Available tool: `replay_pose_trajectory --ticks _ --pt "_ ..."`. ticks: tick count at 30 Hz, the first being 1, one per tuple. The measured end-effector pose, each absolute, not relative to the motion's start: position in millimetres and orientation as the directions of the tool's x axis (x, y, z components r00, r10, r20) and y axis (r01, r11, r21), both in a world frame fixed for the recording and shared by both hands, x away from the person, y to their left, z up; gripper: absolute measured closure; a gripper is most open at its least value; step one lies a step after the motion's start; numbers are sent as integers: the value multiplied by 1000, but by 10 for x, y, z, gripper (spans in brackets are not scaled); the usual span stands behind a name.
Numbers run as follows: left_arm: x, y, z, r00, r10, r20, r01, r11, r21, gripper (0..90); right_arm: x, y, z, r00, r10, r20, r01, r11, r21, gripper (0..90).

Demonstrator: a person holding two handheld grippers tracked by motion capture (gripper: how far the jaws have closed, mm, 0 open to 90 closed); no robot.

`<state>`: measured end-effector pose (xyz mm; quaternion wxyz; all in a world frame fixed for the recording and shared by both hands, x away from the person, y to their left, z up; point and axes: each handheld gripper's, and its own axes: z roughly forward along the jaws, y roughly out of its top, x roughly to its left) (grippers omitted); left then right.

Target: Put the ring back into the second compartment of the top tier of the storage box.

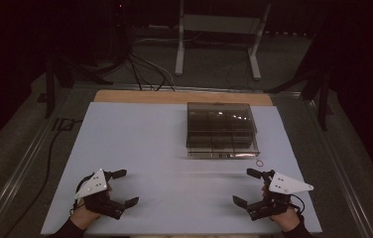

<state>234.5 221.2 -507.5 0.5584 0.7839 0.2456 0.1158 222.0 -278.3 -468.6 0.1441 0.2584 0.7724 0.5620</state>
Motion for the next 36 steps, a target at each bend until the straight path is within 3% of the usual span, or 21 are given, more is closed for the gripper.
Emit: replay_pose_trajectory --ticks 25,36 --pt "2352 2224 -5083 851 517 -92 256 -255 932 7 2462 -3143 -4551 -715 699 33 209 168 963 0" --pt "2357 2236 -5083 848 522 -90 256 -254 933 7 2633 -3303 -4601 -664 746 42 239 159 958 0"
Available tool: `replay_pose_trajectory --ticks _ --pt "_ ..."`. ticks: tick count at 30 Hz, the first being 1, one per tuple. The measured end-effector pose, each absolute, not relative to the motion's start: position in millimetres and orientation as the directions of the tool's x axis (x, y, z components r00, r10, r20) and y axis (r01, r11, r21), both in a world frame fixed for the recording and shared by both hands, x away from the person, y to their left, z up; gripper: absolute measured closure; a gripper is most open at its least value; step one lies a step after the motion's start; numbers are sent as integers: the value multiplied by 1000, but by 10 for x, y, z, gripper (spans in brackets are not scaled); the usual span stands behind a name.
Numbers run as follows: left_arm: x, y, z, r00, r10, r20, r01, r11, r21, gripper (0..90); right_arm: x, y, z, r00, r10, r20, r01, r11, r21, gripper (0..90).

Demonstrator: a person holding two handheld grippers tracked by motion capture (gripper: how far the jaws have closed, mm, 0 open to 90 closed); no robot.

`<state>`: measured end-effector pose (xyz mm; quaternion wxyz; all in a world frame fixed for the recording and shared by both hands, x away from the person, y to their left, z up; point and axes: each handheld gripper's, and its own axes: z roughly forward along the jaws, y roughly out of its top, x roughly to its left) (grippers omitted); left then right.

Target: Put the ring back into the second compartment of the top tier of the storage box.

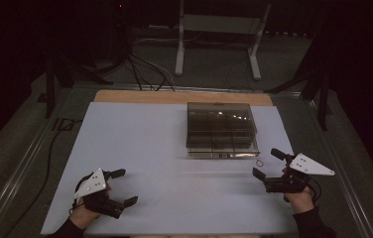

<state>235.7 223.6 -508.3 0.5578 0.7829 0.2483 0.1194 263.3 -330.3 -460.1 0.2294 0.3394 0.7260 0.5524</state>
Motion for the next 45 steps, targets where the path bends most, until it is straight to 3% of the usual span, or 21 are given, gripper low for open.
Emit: replay_pose_trajectory --ticks 31,41,45 --pt "2357 2234 -5084 849 520 -92 256 -254 933 6 3044 -3610 -5018 -523 851 51 433 213 876 56" --pt "2355 2233 -5085 849 520 -91 256 -254 933 7 3116 -3609 -5076 -489 871 41 494 238 836 161" --pt "2355 2231 -5088 850 519 -90 257 -260 931 7 3132 -3583 -5098 -461 887 25 517 246 820 293"
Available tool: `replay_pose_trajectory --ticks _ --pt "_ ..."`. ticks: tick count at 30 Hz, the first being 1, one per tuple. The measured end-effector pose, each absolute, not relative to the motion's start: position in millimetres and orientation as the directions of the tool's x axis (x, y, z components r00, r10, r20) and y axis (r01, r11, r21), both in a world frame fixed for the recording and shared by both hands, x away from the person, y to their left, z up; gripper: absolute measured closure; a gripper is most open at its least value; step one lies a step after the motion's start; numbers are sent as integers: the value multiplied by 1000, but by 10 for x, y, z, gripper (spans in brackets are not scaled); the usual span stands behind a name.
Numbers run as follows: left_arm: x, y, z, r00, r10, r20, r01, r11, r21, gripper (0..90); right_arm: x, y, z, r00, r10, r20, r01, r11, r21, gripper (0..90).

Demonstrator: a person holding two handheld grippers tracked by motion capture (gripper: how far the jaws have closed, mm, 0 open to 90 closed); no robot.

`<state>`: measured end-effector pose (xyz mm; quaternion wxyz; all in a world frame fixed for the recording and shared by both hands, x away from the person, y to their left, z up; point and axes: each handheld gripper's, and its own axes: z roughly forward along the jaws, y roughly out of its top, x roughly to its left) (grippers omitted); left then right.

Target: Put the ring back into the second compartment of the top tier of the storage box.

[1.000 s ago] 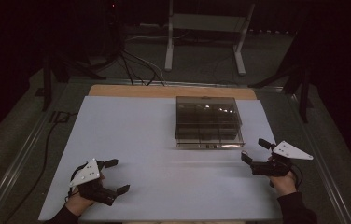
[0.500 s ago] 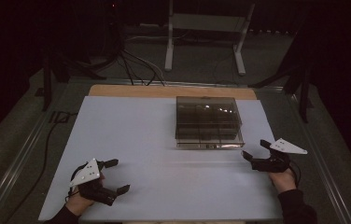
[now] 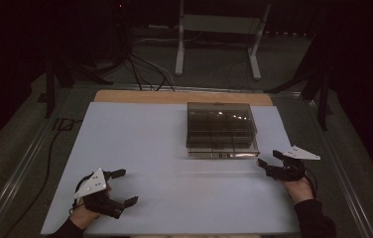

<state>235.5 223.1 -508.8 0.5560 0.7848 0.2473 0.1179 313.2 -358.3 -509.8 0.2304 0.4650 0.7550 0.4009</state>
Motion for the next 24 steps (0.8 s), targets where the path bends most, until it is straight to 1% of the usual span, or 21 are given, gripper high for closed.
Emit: replay_pose_trajectory --ticks 9,12,13,14,15,16,19,21,24 --pt "2356 2228 -5090 850 519 -87 256 -263 930 6 3173 -3529 -5158 -446 895 -9 559 287 778 538" --pt "2355 2232 -5089 850 519 -88 256 -262 931 7 3191 -3515 -5178 -444 896 -9 572 292 767 599" --pt "2355 2232 -5089 850 519 -88 256 -262 931 7 3191 -3515 -5178 -444 896 -9 572 292 767 599" --pt "2355 2232 -5089 851 519 -87 256 -263 930 7 3199 -3511 -5182 -436 900 -17 578 294 762 627" --pt "2355 2232 -5089 851 519 -87 256 -263 930 7 3199 -3511 -5182 -436 900 -17 578 294 762 627" --pt "2357 2231 -5091 850 519 -87 256 -263 930 7 3227 -3515 -5189 -426 905 -12 591 288 754 684" --pt "2355 2232 -5089 850 519 -87 256 -264 930 7 3238 -3513 -5204 -433 901 -6 595 291 749 716" --pt "2355 2232 -5089 850 519 -87 256 -264 930 6 3240 -3510 -5211 -436 900 -8 597 295 746 716" --pt "2357 2233 -5091 850 519 -87 256 -264 930 7 3245 -3495 -5238 -446 895 -2 603 302 738 743"
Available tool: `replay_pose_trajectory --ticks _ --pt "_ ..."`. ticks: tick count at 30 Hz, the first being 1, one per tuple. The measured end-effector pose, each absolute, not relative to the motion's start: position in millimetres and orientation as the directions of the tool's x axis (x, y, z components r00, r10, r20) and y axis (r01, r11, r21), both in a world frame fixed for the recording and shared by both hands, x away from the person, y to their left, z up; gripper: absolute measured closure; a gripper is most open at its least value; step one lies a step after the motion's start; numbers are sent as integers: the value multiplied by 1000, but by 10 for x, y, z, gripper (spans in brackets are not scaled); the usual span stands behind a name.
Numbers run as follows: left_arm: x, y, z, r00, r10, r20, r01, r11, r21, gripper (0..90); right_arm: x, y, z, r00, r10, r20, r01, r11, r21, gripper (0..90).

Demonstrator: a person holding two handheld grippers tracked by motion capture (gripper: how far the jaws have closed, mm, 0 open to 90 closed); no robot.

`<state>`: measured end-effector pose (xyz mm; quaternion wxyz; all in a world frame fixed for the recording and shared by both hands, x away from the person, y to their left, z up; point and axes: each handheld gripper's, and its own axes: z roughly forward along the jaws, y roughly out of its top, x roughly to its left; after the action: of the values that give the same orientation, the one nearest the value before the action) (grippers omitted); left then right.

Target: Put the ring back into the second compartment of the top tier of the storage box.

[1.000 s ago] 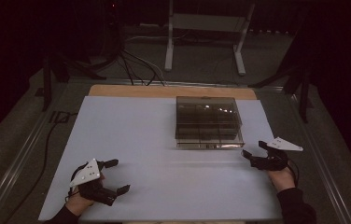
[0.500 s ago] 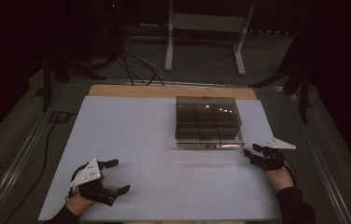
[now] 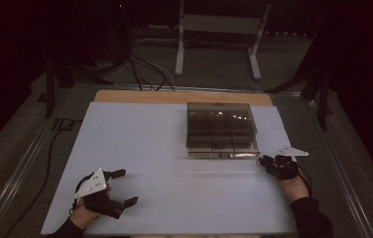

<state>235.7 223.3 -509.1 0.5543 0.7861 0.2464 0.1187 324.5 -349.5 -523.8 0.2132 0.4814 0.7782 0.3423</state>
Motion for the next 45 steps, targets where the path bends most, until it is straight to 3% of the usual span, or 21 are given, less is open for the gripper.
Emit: replay_pose_trajectory --ticks 17,45 --pt "2359 2232 -5093 850 519 -86 255 -265 930 7 3272 -3391 -5258 -458 888 -30 627 347 698 870" --pt "2360 2232 -5096 851 518 -85 256 -267 929 7 3070 -3487 -5047 -424 906 -7 618 295 729 878"
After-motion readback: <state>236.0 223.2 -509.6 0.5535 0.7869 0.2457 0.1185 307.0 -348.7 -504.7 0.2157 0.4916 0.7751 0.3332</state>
